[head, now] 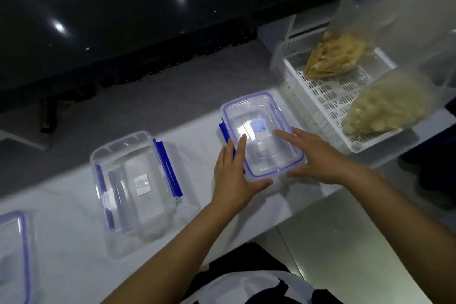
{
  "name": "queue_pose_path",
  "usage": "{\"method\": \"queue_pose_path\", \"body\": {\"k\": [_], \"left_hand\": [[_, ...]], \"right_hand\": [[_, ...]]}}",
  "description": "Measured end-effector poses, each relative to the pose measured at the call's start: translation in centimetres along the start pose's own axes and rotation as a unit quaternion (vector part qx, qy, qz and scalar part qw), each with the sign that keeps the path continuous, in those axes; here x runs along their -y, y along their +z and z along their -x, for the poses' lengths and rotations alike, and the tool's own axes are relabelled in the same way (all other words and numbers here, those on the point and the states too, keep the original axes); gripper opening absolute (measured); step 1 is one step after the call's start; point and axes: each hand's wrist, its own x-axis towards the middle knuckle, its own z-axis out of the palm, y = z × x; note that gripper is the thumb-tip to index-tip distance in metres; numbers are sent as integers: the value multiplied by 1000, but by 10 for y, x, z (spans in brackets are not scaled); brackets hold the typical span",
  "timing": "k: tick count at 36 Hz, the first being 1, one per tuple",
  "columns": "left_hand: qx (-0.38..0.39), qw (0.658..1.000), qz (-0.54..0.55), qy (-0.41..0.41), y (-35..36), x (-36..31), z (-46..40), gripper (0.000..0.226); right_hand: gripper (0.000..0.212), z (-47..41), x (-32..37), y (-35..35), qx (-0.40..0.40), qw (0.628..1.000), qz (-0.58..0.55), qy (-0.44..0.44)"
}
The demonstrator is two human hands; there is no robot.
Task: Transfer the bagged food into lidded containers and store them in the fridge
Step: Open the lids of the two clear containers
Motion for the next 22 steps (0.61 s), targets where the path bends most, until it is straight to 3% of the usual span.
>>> {"method": "queue_pose_path", "body": {"k": [12,16,22], "left_hand": [[-11,1000,-5,-19,-33,-4,7,116],[-30,998,-6,-50,-78,3,47,115],[-67,989,-27,-125,-160,47,136,118]], "right_hand": [[100,8,19,-9,-64,997,-4,-49],[97,16,61,10,-93,989,-23,-115],[86,20,155,71,-56,976,-85,-191]]}}
